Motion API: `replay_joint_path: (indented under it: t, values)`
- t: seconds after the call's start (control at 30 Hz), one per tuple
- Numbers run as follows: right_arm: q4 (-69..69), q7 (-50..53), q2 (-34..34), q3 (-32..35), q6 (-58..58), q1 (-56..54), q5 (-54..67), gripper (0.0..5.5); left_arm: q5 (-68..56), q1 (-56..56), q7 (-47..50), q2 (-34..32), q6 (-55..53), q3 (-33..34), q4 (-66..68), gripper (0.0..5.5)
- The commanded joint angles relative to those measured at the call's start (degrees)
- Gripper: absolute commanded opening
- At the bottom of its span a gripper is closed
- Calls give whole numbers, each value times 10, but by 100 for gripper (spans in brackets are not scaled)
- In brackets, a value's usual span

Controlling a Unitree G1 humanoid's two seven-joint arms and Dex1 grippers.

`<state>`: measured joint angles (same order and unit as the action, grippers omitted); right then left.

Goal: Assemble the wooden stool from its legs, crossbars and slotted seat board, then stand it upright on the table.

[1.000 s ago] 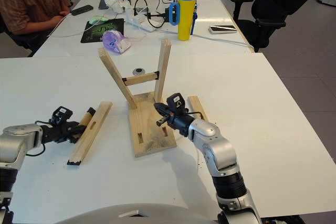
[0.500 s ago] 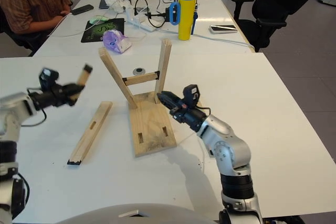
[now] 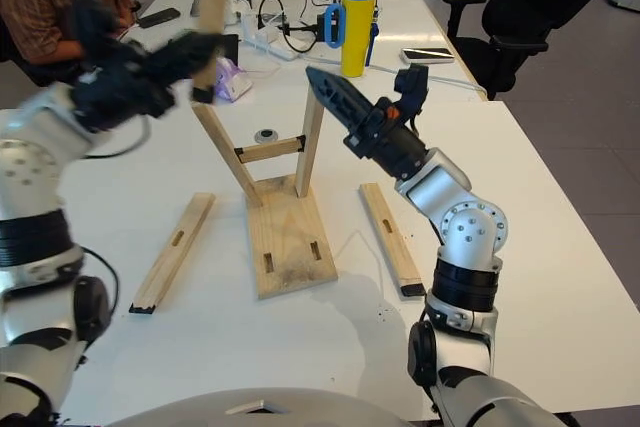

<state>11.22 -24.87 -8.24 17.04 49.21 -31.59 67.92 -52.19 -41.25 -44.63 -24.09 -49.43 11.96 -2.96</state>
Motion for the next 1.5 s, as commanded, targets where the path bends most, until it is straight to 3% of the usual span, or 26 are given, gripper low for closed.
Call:
replay_joint_path:
  t: [0.03, 0.53, 0.97, 1.17, 1.2, 1.4, 1.5]
  values:
    - [-17, 6, -11, 3, 20, -22, 44, 260, 16, 17, 11, 27, 15, -19, 14, 41]
    - [-54, -45, -66, -34, 59, -31, 59, 260, -3, 34, -101, -14, -63, -88, 18, 41]
    - [-57, -70, -84, -37, 102, -26, 92, 63, -12, 45, -108, -20, -81, -88, 4, 41]
    - [-50, -71, -82, -35, 100, -17, 98, 53, 12, 50, -97, -12, -40, -84, 4, 41]
    - [-44, -71, -81, -36, 94, -13, 93, 53, 8, 50, -87, -5, -39, -76, 6, 79]
    - [-28, -36, -76, -39, 44, 11, 35, 43, -69, 59, -30, 24, -74, -12, 6, 165]
    - [16, -3, -107, -16, 19, 69, -11, 43, -98, 87, 15, 22, -76, 35, -19, 198]
